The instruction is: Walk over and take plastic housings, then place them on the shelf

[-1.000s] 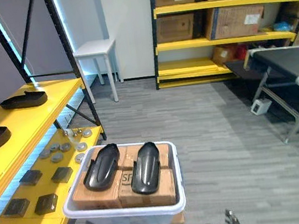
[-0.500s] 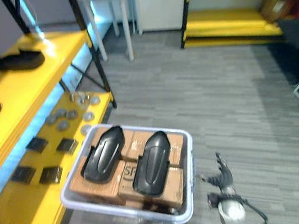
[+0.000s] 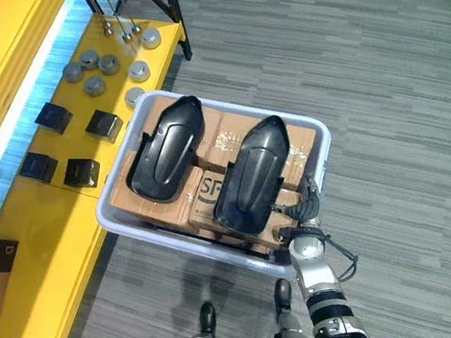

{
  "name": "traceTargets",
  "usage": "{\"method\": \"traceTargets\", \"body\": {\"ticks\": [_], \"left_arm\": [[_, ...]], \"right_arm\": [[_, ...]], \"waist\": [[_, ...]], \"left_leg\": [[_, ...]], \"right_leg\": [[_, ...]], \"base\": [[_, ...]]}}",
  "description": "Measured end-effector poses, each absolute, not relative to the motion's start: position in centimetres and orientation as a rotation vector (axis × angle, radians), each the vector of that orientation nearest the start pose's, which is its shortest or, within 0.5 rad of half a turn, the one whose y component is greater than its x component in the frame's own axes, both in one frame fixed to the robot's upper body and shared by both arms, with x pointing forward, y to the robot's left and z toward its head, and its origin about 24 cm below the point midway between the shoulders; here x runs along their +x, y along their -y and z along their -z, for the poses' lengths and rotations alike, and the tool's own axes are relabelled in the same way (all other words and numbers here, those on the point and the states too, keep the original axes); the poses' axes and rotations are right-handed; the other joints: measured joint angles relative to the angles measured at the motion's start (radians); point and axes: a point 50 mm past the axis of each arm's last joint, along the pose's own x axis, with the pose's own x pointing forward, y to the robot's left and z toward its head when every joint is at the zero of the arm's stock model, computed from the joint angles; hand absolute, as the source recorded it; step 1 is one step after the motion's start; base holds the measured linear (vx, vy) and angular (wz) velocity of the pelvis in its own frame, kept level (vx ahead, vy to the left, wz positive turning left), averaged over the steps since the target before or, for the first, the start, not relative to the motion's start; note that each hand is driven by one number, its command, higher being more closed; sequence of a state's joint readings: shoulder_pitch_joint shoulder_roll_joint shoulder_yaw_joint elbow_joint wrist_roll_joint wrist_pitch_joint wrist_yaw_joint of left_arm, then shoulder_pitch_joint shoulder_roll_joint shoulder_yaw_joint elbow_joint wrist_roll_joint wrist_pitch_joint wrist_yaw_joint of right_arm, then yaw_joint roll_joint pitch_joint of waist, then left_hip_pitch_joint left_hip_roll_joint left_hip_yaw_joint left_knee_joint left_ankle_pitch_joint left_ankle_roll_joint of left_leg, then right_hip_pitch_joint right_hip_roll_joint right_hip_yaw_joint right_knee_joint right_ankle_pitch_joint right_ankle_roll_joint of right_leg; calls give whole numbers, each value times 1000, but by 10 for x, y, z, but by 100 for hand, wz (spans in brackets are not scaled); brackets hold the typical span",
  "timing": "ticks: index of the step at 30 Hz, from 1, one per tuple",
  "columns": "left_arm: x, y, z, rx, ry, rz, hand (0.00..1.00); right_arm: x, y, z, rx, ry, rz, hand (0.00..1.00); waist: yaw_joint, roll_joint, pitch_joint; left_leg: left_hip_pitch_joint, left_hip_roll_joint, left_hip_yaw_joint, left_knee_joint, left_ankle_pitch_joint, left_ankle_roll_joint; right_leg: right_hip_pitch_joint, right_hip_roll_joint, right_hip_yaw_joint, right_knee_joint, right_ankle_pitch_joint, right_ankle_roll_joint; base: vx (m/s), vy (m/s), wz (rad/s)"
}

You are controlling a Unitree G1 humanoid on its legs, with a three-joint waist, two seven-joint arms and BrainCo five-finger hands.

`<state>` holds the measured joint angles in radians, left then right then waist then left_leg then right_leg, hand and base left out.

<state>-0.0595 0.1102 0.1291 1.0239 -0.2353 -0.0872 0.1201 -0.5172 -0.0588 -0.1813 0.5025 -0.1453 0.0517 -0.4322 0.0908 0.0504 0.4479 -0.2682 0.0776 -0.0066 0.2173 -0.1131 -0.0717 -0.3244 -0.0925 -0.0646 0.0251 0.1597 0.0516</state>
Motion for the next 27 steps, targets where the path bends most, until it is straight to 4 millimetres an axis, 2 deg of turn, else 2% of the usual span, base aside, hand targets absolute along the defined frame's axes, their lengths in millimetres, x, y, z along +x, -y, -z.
{"method": "traceTargets", "body": {"ticks": [4, 5, 7, 9, 11, 12, 13, 16, 18, 19, 22, 23, 26, 27], "left_arm": [[169, -212, 132, -123, -835, -395, 0], [169, -213, 131, -120, -834, -403, 0], [170, -213, 131, -127, -829, -412, 0], [171, -213, 130, -129, -820, -411, 0], [175, -212, 130, -144, -815, -416, 0], [176, -213, 129, -144, -815, -415, 0], [178, -212, 129, -147, -815, -413, 0], [181, -210, 129, -168, -820, -400, 0], [182, -210, 129, -169, -818, -395, 0], [182, -210, 129, -169, -819, -395, 0], [186, -209, 128, -169, -812, -393, 0], [187, -209, 127, -169, -807, -392, 0], [188, -208, 126, -168, -804, -394, 0], [189, -208, 126, -170, -801, -394, 0]], "right_arm": [[342, 184, -72, -162, -41, 516, 0], [345, 183, -71, -170, -49, 516, 100], [350, 185, -72, -167, -67, 523, 100], [361, 200, -82, -172, -76, 570, 100], [377, 228, -102, -214, -90, 603, 100], [379, 235, -107, -218, -93, 605, 100], [384, 246, -117, -225, -94, 608, 0], [388, 257, -132, -211, -78, 600, 0], [389, 257, -137, -235, -60, 586, 0], [391, 253, -143, -249, -31, 572, 0], [392, 236, -182, -253, 150, 528, 0], [386, 225, -208, -256, 285, 524, 0], [370, 208, -236, -271, 470, 554, 0], [365, 203, -240, -273, 510, 565, 0]], "waist": [[-1, 0, 8], [-2, -1, 12], [-2, -1, 12], [-1, -1, 12], [4, 2, 15], [4, 3, 15], [8, 8, 19], [25, 15, 29], [27, 15, 29], [26, 15, 29], [18, 15, 29], [15, 15, 29], [9, 14, 30], [8, 13, 29]], "left_leg": [[-32, 4, 1, 6, -2, 0], [-36, 7, 2, 13, -3, -1], [-53, 10, 1, 33, -6, -2], [-78, 11, 0, 45, -7, -3], [-122, 13, -7, 76, -17, -2], [-134, 13, -10, 86, -18, -1], [-158, 15, -19, 109, -24, -3], [-187, 27, -24, 154, -37, -7], [-193, 32, -25, 164, -40, -8], [-193, 33, -24, 165, -40, -9], [-197, 34, -19, 165, -40, -9], [-192, 36, -17, 164, -40, -9], [-162, 37, -10, 158, -40, -9], [-150, 37, -5, 153, -40, -9]], "right_leg": [[-31, 5, 4, 0, 13, -4], [-33, 7, 6, 0, 15, -5], [-42, 11, 6, 0, 19, -6], [-60, 11, 4, 0, 27, -9], [-87, 13, 1, 0, 37, -6], [-93, 13, -1, 0, 39, -6], [-103, 16, -4, 0, 44, -7], [-111, 28, -6, 0, 49, -9], [-112, 33, -7, -1, 51, -12], [-112, 34, -5, -5, 54, -13], [-112, 37, 1, -22, 68, -12], [-108, 39, 2, -23, 69, -13], [-76, 39, 5, -38, 73, -14], [-70, 39, 11, -38, 73, -14]], "base": [[-65, -5, -3], [-38, -2, -4], [-45, 4, -2], [-46, 14, 3], [-59, 26, 4], [-61, 28, 5], [-56, 29, 5], [-27, 22, -2], [6, 20, -5], [15, 22, -7], [10, 20, -7], [8, 17, -4], [21, 23, -3], [28, 40, -13]]}}
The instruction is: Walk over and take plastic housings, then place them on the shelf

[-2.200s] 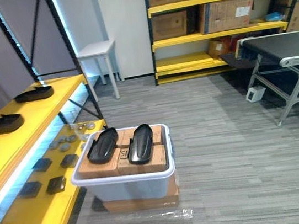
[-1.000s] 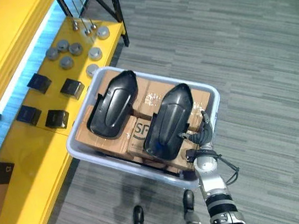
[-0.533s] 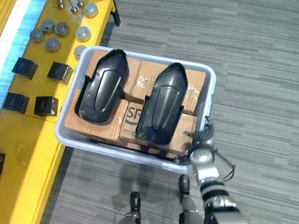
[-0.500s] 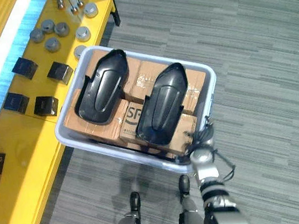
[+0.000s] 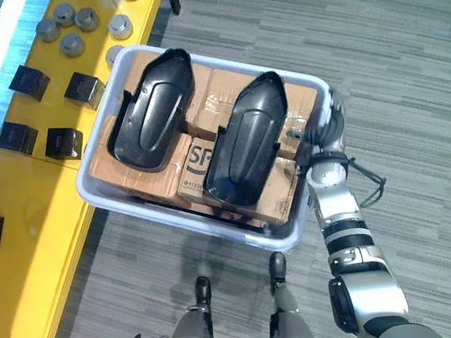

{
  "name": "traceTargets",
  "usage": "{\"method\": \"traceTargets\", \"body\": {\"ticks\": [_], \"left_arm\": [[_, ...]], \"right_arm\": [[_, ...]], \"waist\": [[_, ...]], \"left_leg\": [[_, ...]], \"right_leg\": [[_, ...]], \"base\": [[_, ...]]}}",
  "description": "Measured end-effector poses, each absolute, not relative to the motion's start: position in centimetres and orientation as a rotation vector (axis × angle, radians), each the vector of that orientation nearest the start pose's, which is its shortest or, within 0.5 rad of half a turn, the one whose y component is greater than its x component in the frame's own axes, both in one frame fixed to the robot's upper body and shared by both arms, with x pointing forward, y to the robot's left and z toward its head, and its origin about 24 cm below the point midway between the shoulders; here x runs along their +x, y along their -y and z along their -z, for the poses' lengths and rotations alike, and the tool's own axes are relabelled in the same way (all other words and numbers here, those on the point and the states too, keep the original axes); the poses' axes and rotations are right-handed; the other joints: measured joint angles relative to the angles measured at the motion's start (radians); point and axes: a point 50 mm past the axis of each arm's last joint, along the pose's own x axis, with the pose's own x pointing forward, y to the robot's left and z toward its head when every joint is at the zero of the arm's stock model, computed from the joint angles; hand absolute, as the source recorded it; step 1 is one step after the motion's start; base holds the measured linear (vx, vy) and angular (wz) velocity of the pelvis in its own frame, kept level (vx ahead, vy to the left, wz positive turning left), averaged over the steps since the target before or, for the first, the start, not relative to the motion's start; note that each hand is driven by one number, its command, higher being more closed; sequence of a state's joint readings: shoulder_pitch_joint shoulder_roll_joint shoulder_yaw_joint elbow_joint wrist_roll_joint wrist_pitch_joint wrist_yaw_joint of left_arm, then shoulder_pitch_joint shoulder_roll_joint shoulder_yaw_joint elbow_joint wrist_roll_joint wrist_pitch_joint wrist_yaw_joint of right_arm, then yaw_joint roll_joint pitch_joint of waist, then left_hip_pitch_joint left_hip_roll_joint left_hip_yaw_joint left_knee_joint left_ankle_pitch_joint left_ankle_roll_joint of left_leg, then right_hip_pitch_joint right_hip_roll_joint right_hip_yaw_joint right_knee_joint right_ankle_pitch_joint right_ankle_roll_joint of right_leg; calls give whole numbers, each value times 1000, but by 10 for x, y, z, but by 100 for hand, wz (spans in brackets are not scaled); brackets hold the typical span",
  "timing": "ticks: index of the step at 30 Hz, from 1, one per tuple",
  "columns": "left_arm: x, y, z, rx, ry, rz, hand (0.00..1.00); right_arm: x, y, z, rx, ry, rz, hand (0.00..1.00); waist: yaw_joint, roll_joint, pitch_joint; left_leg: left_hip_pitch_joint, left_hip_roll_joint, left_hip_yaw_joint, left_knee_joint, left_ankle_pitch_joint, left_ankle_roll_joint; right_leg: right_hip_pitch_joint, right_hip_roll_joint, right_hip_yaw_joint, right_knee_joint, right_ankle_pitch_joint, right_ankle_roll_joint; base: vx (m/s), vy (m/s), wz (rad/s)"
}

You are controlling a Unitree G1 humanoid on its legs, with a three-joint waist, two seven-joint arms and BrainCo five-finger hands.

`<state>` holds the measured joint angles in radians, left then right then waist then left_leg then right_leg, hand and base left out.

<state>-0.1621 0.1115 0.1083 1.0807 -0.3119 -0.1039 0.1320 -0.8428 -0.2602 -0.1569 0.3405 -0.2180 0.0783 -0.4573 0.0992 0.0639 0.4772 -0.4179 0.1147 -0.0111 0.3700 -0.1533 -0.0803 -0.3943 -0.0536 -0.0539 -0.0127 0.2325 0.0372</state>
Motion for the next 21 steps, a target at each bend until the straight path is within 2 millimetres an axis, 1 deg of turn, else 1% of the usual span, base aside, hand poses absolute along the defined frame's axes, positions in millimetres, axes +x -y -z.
{"method": "traceTargets", "body": {"ticks": [2, 3, 5, 7, 9, 13, 14, 15, 17, 20, 21], "left_arm": [[191, -206, 125, -171, -792, -396, 0], [191, -206, 124, -171, -789, -398, 0], [194, -205, 122, -172, -776, -402, 0], [196, -204, 121, -174, -763, -399, 0], [197, -203, 120, -176, -757, -399, 0], [197, -202, 120, -170, -755, -399, 0], [198, -202, 120, -168, -753, -400, 0], [198, -202, 119, -165, -751, -398, 0], [198, -202, 119, -163, -743, -399, 0], [198, -203, 119, -161, -744, -402, 0], [198, -204, 119, -161, -742, -404, 0]], "right_arm": [[354, 191, -245, -262, 576, 586, 0], [352, 188, -244, -261, 585, 594, 0], [345, 179, -236, -265, 586, 617, 0], [344, 175, -228, -268, 567, 623, 0], [344, 169, -225, -268, 557, 605, 0], [351, 159, -217, -286, 518, 564, 0], [358, 157, -208, -299, 466, 548, 0], [361, 156, -203, -306, 442, 542, 0], [369, 158, -183, -328, 341, 526, 0], [375, 160, -164, -340, 248, 512, 0], [377, 160, -162, -337, 228, 509, 0]], "waist": [[-3, -4, 1], [-6, -4, 1], [-11, -8, 3], [-11, -12, 3], [-11, -13, 3], [-7, -13, 3], [-4, -13, 3], [-2, -13, 3], [4, -13, 3], [13, -13, 3], [13, -13, 3]], "left_leg": [[18, -1, 14, -15, -1, 1], [21, -2, 17, -19, -1, 1], [29, 0, 23, -27, -1, 0], [30, 3, 29, -32, -1, 0], [31, 4, 32, -36, -1, 0], [36, 7, 32, -47, 0, -2], [36, 7, 32, -50, 1, -2], [34, 7, 32, -50, 1, -2], [20, 7, 28, -48, 1, -3], [7, 7, 22, -37, 0, -2], [-9, 6, 18, -28, 0, -2]], "right_leg": [[3, -1, 16, 0, 1, 0], [3, -2, 17, 0, 1, 0], [4, 0, 21, -1, 3, -3], [5, 2, 21, -10, 10, -5], [6, 3, 21, -18, 15, -7], [10, 6, 21, -24, 18, -9], [11, 6, 20, -31, 22, -8], [11, 6, 20, -33, 24, -7], [8, 6, 16, -47, 30, -7], [0, 6, 14, -48, 30, -6], [-8, 6, 12, -48, 30, -6]], "base": [[17, 35, -17], [8, 30, -11], [9, 25, -7], [10, 20, -7], [10, 19, -5], [0, 0, 0], [0, 0, 0], [0, 0, 0], [37, 37, 6], [45, 38, 3], [38, 43, 6]]}}
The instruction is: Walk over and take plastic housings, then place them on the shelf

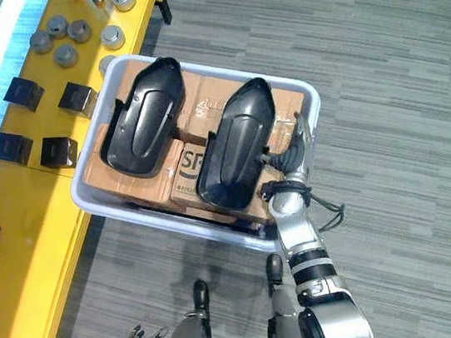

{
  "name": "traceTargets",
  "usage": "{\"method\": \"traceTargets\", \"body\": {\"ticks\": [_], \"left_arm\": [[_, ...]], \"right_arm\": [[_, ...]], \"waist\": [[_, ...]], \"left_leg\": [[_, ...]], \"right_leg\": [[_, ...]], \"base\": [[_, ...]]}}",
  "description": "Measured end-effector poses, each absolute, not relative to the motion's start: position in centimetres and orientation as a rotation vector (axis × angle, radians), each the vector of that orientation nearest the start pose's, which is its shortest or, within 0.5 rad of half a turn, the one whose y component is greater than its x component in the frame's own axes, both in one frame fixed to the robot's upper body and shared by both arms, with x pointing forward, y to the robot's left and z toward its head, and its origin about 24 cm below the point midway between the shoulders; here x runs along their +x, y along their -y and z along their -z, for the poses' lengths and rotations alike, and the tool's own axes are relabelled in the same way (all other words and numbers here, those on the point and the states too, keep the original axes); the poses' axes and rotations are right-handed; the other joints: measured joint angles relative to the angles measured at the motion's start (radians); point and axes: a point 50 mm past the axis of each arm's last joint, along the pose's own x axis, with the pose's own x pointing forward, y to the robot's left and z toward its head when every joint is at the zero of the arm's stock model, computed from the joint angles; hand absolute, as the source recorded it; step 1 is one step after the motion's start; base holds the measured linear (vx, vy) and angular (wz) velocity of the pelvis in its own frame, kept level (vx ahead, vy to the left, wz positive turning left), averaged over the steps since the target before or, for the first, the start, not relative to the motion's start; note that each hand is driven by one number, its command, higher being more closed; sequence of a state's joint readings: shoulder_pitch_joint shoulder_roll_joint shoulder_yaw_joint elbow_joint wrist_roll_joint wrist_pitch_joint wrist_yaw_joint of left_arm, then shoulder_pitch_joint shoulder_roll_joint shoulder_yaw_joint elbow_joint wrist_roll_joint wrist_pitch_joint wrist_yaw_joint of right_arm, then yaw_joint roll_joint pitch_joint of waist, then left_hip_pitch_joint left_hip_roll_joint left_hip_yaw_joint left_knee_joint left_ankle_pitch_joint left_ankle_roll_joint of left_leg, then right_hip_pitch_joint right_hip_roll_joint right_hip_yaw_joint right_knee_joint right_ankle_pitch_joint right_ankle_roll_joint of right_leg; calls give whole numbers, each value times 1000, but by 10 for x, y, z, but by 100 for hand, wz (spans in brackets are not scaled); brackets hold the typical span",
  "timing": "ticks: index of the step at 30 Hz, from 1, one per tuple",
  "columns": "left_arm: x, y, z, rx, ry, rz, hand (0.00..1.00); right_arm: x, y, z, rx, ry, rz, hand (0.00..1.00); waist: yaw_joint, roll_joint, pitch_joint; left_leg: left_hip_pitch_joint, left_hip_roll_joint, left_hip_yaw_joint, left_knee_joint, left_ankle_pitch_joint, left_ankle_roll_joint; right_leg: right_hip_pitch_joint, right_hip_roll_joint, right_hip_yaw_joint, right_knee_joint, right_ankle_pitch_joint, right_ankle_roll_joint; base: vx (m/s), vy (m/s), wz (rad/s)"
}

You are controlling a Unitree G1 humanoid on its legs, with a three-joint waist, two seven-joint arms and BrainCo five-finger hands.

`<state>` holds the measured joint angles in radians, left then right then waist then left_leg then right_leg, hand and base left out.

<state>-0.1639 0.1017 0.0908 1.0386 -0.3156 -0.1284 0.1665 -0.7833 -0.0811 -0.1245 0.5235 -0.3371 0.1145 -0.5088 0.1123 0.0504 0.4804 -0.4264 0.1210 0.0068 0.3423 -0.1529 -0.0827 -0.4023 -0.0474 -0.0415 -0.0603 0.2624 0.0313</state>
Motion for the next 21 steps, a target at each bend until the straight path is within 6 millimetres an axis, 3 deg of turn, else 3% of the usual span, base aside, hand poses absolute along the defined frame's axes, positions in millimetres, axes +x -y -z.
{"method": "traceTargets", "body": {"ticks": [8, 9, 12, 14, 21], "left_arm": [[199, -207, 119, -167, -745, -414, 0], [199, -207, 119, -167, -750, -416, 0], [198, -209, 120, -160, -762, -420, 0], [198, -214, 120, -150, -765, -427, 0], [198, -214, 120, -134, -769, -410, 0]], "right_arm": [[383, 161, -147, -336, 142, 488, 0], [384, 160, -146, -338, 138, 483, 100], [387, 158, -147, -343, 129, 473, 100], [391, 166, -153, -352, 137, 485, 100], [408, 191, -173, -353, 82, 484, 100]], "waist": [[12, -1, 1], [11, -1, 1], [5, -2, 1], [0, -15, 2], [0, -18, 2]], "left_leg": [[-45, 2, -14, 41, -15, 0], [-46, 2, -13, 43, -16, 0], [-55, 2, -13, 57, -26, 0], [-69, 2, -11, 67, -27, 1], [-73, 3, -11, 72, -27, 1]], "right_leg": [[-19, 1, -14, 1, 3, 5], [-19, 1, -14, 1, 4, 5], [-23, 1, -11, 3, 3, 9], [-34, 1, -4, 3, 2, 16], [-37, 1, -4, 3, 10, 14]], "base": [[15, 44, 4], [-7, 42, -5], [-14, 41, -3], [-16, 30, -4], [0, 0, 0]]}}
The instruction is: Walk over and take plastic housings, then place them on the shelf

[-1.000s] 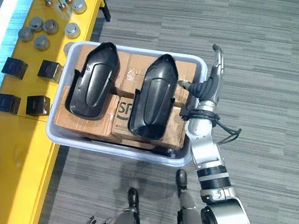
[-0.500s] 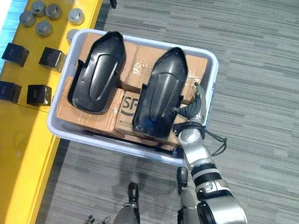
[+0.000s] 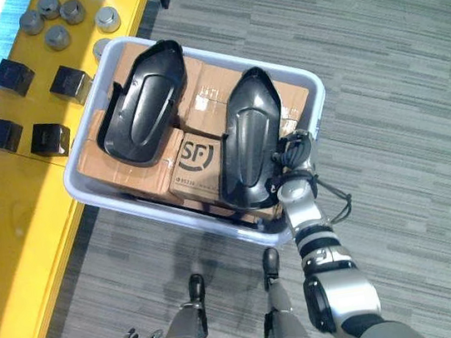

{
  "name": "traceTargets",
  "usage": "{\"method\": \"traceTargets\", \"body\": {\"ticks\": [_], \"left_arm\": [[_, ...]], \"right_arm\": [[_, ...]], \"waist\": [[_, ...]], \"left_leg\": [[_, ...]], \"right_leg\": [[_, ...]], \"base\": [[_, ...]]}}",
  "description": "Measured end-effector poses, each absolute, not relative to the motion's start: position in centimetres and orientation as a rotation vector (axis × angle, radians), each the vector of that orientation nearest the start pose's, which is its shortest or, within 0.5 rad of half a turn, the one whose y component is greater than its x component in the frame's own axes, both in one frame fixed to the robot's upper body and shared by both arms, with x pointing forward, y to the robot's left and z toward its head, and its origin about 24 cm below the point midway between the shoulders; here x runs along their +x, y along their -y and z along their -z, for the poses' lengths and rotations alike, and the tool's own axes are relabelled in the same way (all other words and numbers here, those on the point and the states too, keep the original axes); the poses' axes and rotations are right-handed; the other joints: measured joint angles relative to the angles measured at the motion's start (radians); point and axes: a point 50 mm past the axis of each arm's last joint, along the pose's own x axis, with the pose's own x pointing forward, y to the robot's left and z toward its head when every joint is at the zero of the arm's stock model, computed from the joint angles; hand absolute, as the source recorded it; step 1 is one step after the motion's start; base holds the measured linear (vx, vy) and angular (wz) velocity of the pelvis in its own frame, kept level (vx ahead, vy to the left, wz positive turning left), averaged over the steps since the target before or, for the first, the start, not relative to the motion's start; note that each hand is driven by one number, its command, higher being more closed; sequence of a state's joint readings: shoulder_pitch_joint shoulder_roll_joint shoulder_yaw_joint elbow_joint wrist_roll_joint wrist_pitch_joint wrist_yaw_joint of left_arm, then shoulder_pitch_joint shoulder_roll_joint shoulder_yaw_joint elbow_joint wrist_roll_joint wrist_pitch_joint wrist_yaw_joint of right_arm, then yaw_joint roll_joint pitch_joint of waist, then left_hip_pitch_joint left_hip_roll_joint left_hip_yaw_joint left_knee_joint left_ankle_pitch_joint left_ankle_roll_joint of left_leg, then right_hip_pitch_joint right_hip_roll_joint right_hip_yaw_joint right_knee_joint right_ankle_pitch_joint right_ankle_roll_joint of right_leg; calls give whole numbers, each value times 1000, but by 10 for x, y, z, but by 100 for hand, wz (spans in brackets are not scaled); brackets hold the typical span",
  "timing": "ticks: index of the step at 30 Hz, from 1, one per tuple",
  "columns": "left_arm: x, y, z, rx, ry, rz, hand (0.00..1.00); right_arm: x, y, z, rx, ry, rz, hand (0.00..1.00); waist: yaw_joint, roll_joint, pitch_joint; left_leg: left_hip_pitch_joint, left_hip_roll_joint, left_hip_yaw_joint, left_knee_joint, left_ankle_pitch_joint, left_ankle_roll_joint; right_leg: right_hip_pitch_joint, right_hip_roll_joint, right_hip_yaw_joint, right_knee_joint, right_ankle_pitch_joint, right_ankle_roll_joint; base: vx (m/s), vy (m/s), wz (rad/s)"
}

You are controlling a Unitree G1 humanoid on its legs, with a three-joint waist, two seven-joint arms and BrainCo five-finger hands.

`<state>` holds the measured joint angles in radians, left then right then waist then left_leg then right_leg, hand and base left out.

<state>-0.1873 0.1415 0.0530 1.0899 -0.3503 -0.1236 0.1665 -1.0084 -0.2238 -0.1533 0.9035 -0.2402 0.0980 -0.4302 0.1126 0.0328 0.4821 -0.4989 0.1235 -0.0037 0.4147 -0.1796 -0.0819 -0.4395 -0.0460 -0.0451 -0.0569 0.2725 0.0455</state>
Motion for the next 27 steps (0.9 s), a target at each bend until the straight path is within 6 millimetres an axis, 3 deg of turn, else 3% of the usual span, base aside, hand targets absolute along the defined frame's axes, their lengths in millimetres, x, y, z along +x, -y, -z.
{"method": "traceTargets", "body": {"ticks": [6, 9, 12, 14, 20, 24, 27], "left_arm": [[204, -211, 115, -130, -739, -393, 0], [220, -200, 101, -143, -639, -344, 0], [244, -182, 64, -206, -418, -284, 0], [258, -175, 21, -267, -195, -268, 0], [265, -169, -70, -319, 206, -244, 0], [271, -152, -99, -301, 316, -171, 0], [282, -133, -110, -298, 340, -93, 0]], "right_arm": [[410, 193, -183, -498, 103, 417, 100], [408, 194, -196, -567, 170, 414, 100], [398, 208, -210, -665, 263, 455, 100], [391, 216, -212, -741, 301, 479, 100], [384, 213, -191, -828, 285, 450, 100], [382, 203, -197, -802, 329, 436, 100], [381, 178, -199, -747, 380, 387, 100]], "waist": [[0, -1, 0], [-1, -1, 0], [-3, -1, 0], [-12, -1, 0], [-24, -1, -1], [-25, -3, -5], [-25, -14, -35]], "left_leg": [[12, 0, 3, 0, 1, 1], [36, -2, 5, -5, 2, 2], [71, -6, 0, -21, 4, 5], [101, -14, -4, -42, 9, 7], [178, -28, -12, -97, 31, 8], [211, -33, -26, -140, 57, 3], [243, -33, -26, -179, 75, 1]], "right_leg": [[8, 0, 0, 0, 4, -2], [30, -2, -1, 0, 4, -2], [65, -9, -12, -4, 3, -1], [92, -15, -22, -6, 1, 1], [153, -28, -34, -7, -10, -1], [178, -32, -51, -13, -13, -4], [196, -31, -53, -25, -12, -5]], "base": [[50, 26, -2], [56, 35, 0], [34, 45, 10], [8, 32, 13], [-3, 31, 8], [13, 17, 16], [40, 11, 3]]}}
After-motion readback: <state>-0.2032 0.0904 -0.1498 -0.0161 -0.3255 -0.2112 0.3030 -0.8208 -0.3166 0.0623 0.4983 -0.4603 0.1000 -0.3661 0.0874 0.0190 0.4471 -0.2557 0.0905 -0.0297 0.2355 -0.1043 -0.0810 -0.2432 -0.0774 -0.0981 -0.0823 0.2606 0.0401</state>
